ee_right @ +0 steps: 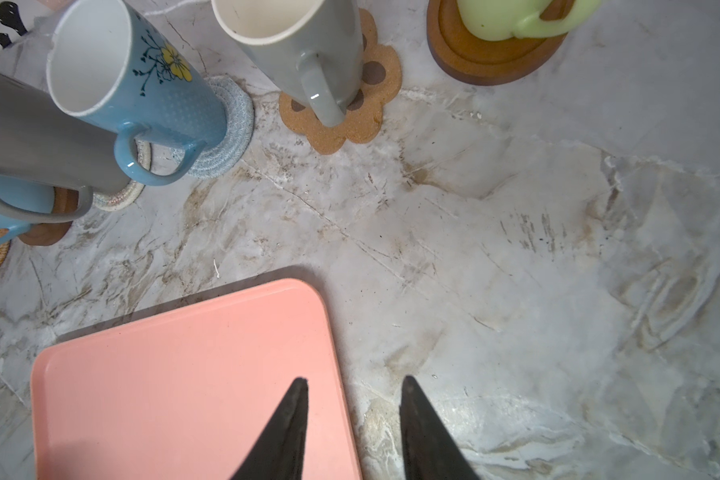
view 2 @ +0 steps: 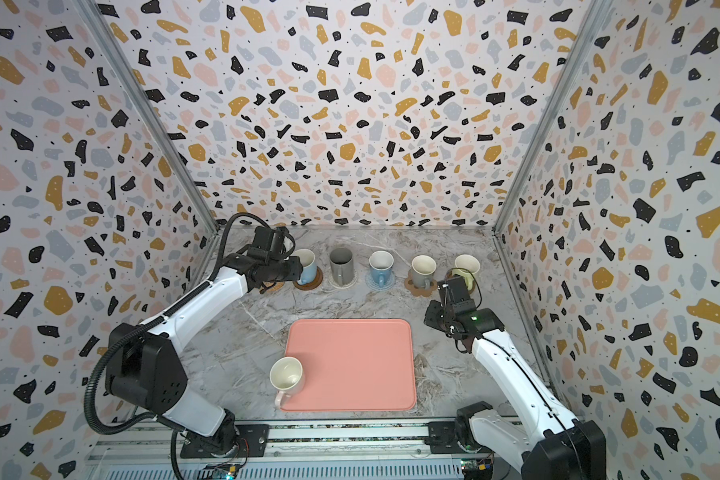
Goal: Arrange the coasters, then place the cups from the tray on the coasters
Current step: 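Lift the left gripper and move it over the pale pink mug on the tray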
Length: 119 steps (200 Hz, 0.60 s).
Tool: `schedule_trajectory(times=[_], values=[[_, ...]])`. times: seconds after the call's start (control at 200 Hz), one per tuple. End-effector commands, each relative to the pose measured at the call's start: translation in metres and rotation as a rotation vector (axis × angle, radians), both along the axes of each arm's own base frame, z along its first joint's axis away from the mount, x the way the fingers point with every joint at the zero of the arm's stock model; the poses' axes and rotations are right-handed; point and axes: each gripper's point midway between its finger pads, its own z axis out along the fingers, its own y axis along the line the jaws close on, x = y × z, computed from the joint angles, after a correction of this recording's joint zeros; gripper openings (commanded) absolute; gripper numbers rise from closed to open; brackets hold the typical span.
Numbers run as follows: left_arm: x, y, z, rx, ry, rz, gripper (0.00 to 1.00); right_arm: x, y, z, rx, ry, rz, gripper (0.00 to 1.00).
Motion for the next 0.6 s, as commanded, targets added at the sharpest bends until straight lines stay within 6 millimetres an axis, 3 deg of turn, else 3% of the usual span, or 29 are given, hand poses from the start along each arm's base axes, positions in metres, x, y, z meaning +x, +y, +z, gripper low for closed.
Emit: schedule_trajectory(times=[0.0, 0.325, 0.591], values=[[-0.01, -0.003, 0.013, -0.013, -0.029, -0.042, 0.42, 0.006, 0.001, 0.011, 0.0, -0.03, 0.004, 0.39], [-0.046, -0.017, 0.033, 0.027, -0.03, -0.124, 0.42, 0.012, 0.005, 0.012, 0.003, -0.031, 0.025, 0.39], [-0.098, -0.035, 0.036, 0.083, -0.01, -0.164, 0.43, 0.018, 0.008, 0.015, -0.015, -0.038, 0.063, 0.39]])
